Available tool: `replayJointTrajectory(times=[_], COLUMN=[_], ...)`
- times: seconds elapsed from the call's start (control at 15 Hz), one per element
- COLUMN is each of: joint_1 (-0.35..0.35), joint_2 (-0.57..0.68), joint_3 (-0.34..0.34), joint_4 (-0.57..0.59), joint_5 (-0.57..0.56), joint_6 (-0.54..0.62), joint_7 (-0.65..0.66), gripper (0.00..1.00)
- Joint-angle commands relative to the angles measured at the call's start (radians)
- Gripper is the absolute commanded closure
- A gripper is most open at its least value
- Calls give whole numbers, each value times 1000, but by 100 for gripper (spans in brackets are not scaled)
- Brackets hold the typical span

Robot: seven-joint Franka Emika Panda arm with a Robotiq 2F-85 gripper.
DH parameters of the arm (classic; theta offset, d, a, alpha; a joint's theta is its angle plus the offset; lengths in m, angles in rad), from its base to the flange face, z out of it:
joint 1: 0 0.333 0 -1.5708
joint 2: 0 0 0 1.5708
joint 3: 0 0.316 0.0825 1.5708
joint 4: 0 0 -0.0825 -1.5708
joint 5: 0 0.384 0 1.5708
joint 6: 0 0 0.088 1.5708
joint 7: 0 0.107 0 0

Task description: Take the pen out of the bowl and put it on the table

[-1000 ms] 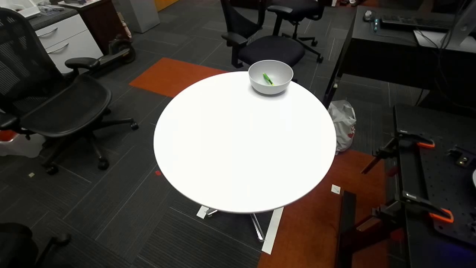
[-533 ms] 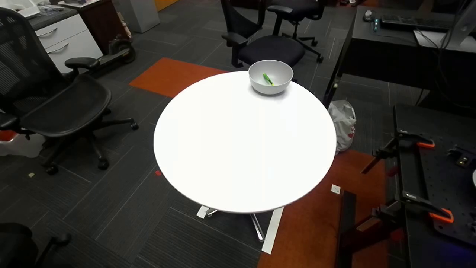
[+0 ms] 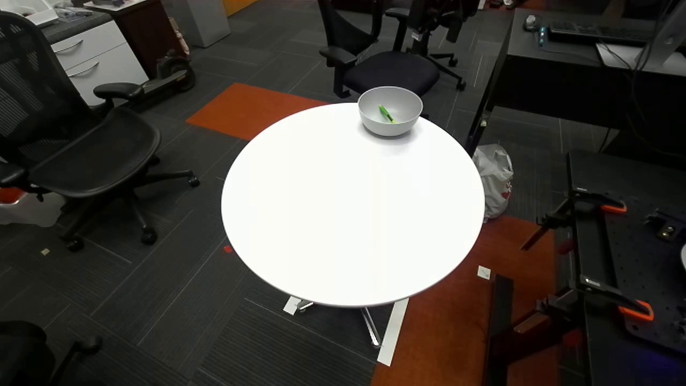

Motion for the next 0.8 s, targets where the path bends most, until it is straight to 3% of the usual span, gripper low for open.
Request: replayJointTrajectory(times=[0.0,0.73], joint_1=[-13,-34], joint_2=[112,364], joint_3=[15,10], joint_4=[74,211], joint_5=[24,92], joint_6=[63,113], joint_7=[78,122], gripper=[0,0])
